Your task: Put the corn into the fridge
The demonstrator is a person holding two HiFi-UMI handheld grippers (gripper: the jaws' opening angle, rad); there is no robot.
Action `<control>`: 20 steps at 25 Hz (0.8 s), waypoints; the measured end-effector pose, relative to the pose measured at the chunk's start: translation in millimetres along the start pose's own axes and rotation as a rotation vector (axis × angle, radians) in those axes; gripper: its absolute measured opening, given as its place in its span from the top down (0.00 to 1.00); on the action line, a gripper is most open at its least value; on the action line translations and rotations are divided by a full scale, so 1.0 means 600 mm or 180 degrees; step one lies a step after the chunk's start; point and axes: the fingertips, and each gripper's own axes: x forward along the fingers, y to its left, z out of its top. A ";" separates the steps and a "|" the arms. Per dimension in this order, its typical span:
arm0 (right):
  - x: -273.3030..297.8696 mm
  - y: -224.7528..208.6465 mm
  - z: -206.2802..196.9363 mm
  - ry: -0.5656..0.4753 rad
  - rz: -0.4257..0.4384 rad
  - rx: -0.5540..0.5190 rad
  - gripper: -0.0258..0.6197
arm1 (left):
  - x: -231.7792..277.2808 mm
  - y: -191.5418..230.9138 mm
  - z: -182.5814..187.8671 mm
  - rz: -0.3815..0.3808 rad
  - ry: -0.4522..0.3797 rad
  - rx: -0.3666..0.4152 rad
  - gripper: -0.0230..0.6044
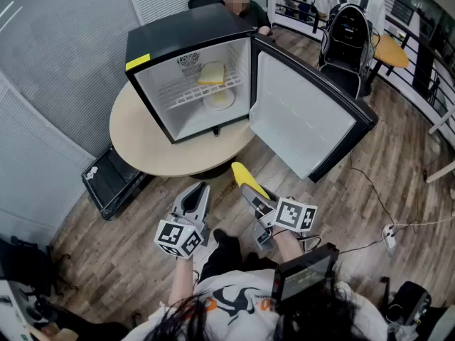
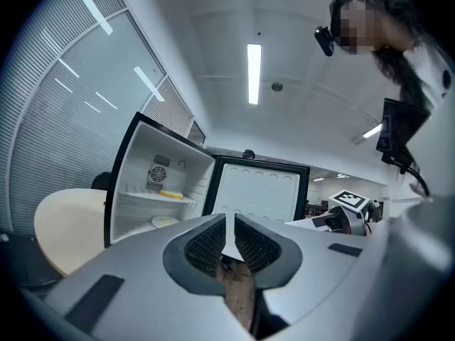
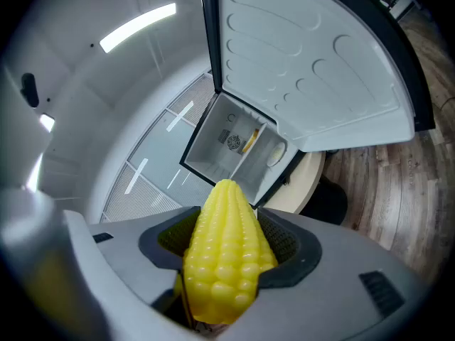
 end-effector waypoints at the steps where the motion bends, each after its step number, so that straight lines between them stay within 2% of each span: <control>1: -0.005 -0.002 0.005 -0.0034 -0.0006 -0.0024 0.56 | 0.003 -0.005 0.002 0.0001 -0.0016 0.0002 0.90; 6: -0.022 0.007 0.008 -0.0171 0.0035 -0.0074 0.56 | -0.007 -0.028 0.013 -0.0025 -0.0081 0.0046 0.89; 10: -0.023 0.034 -0.025 -0.0137 0.0091 -0.0106 0.56 | -0.047 -0.029 0.000 0.0025 -0.0025 0.0045 0.90; 20: 0.006 0.105 -0.092 -0.0218 0.0129 -0.0168 0.56 | -0.137 -0.010 -0.009 -0.0064 0.0052 0.0021 0.89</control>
